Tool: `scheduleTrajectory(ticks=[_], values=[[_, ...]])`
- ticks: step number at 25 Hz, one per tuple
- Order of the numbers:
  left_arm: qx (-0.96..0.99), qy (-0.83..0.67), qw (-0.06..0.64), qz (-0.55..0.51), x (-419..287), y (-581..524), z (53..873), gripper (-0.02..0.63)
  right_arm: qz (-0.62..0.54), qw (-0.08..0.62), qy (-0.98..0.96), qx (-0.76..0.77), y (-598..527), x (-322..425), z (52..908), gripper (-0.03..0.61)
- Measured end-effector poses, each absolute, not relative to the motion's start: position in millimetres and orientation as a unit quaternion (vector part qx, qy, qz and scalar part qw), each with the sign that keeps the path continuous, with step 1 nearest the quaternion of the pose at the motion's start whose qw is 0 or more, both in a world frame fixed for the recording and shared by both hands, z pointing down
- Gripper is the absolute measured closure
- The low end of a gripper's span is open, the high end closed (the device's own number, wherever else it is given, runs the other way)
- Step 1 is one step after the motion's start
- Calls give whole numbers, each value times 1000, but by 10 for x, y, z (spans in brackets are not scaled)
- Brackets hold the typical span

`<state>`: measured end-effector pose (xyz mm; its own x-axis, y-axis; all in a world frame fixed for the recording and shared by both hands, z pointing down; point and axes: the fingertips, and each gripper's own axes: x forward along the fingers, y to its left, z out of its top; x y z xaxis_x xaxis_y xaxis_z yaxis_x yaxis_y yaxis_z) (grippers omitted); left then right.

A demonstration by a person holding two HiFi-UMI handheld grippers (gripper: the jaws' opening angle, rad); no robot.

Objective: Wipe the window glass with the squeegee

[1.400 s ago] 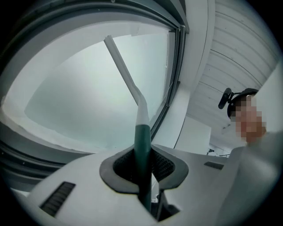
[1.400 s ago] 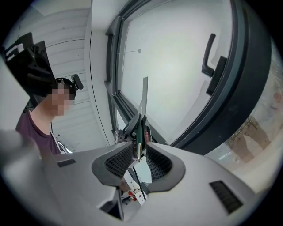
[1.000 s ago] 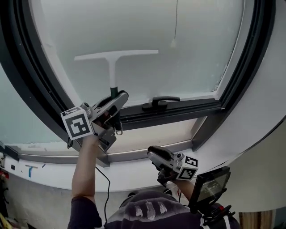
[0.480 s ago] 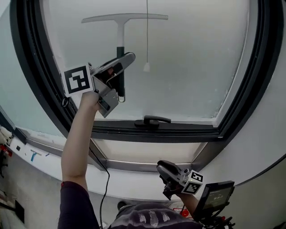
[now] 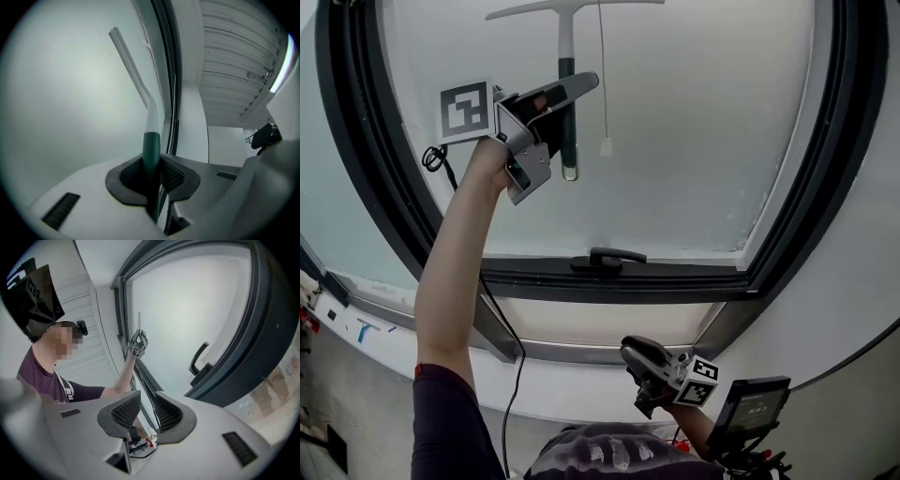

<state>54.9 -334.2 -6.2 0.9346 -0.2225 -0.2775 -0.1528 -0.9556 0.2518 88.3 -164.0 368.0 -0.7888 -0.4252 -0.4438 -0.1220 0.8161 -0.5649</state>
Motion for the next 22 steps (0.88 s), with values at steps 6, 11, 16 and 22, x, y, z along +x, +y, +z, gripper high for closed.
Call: scheduleTrajectory(ticks=[6, 11, 16, 22], values=[[978, -58, 130, -154, 604, -3265, -66, 545, -261, 295, 905, -158, -1697, 873, 3668, 480], [976, -47, 147, -155, 605, -3308, -38, 545, -269, 287, 905, -164, -1702, 804, 3582, 480], [977, -41, 147, -150, 614, -3308, -51, 545, -272, 282, 904, -170, -1672, 849, 3470, 480], [978, -37, 150, -143, 661, -3337, 431, 545, -267, 285, 906, -161, -1742, 886, 3812, 482]])
